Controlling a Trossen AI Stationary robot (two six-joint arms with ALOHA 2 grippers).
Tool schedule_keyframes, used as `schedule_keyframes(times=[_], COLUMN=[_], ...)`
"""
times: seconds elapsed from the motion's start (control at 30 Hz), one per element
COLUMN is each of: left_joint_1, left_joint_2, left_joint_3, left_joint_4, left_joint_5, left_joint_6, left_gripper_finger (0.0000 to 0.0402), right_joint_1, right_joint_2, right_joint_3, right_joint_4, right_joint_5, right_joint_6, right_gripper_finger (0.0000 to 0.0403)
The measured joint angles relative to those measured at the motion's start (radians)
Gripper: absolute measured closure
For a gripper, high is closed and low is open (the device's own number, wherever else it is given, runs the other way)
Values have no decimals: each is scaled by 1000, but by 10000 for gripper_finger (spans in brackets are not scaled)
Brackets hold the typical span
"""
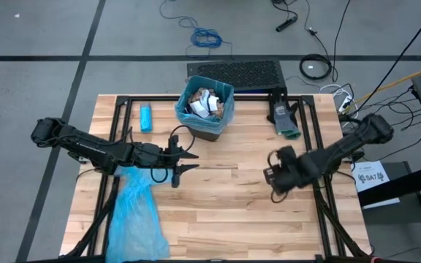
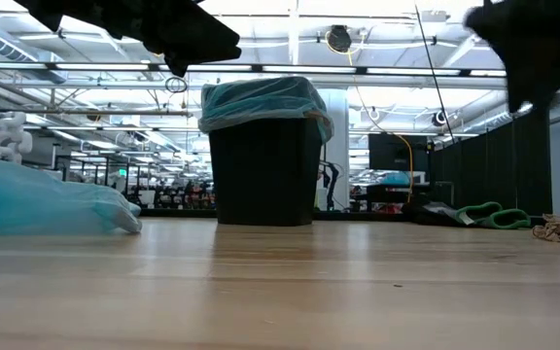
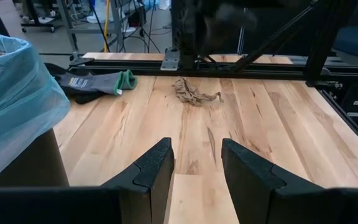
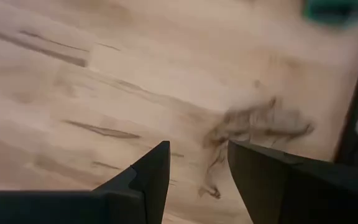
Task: Place trash/remove bag and relplace
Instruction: Put the brown paper into the trash bin
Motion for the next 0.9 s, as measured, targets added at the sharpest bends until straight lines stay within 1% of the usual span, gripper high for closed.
schedule_keyframes(times=[0.07, 0.17, 0.27, 0.37, 0.5, 0.6, 0.7, 0.8, 0.9], left_joint_1=[0, 0, 0, 0, 0, 0, 0, 0, 0], left_joint_2=[0, 0, 0, 0, 0, 0, 0, 0, 0], left_joint_3=[0, 0, 0, 0, 0, 0, 0, 0, 0], left_joint_4=[2, 8, 9, 11, 11, 10, 10, 10, 10], left_joint_5=[0, 0, 0, 0, 0, 0, 0, 0, 0], left_joint_6=[0, 0, 0, 1, 9, 8, 9, 8, 7], left_gripper_finger=[260, 260, 260, 260, 260, 260, 260, 260, 260], right_joint_1=[49, 93, 91, 70, 33, 7, -21, -44, -53], right_joint_2=[-11, -16, -17, -17, -17, -17, -17, -20, -25], right_joint_3=[-99, -224, -319, -383, -432, -465, -516, -581, -612], right_joint_4=[63, 142, 189, 218, 231, 271, 358, 478, 517], right_joint_5=[2, 8, 11, -6, -45, -49, -49, -40, -35], right_joint_6=[135, 289, 383, 461, 491, 519, 546, 518, 512], right_gripper_finger=[250, 250, 250, 250, 243, 229, 214, 203, 207])
